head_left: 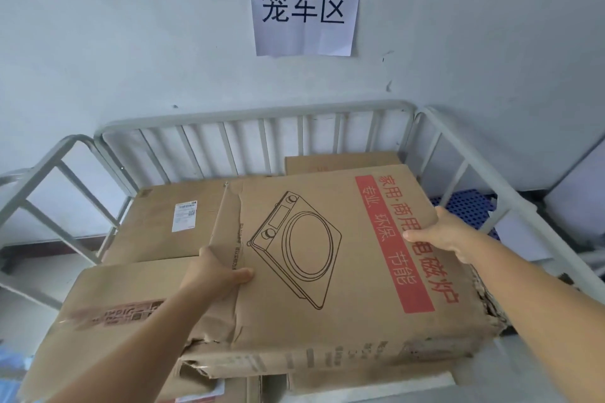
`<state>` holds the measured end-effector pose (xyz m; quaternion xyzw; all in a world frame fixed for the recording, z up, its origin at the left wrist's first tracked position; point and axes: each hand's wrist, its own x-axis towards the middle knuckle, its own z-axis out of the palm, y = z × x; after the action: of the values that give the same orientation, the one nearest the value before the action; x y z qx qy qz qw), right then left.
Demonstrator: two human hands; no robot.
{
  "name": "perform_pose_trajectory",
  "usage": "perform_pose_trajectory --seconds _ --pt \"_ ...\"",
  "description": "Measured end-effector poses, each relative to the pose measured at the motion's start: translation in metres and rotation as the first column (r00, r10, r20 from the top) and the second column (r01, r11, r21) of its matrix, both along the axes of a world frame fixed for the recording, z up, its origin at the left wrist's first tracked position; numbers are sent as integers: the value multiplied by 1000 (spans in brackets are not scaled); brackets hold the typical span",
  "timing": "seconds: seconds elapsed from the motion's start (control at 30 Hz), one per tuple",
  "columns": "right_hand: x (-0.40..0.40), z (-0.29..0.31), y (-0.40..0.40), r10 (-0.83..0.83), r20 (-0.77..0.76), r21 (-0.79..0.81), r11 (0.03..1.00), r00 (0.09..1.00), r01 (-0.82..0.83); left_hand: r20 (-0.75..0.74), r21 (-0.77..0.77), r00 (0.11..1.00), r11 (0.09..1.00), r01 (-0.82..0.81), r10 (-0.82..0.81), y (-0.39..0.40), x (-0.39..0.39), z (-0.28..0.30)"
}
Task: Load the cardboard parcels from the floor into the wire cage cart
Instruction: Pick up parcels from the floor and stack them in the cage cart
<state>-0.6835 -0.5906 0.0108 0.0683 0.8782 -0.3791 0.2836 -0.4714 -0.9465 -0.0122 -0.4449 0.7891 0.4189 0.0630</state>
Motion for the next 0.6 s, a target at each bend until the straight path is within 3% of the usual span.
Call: perform_pose_trajectory --seconds 0.1,0.27,0.6 --pt "-15 -20 6 19 49 18 1000 999 -20 55 19 998 999 -26 25 -7 -11 -56" --pt "-37 -59 23 42 110 60 997 993 -49 200 -15 980 1000 -18 20 42 -24 -53" --pt "-52 -150 68 -7 253 155 987 968 -33 390 -3 920 999 51 -46 84 -48 -128"
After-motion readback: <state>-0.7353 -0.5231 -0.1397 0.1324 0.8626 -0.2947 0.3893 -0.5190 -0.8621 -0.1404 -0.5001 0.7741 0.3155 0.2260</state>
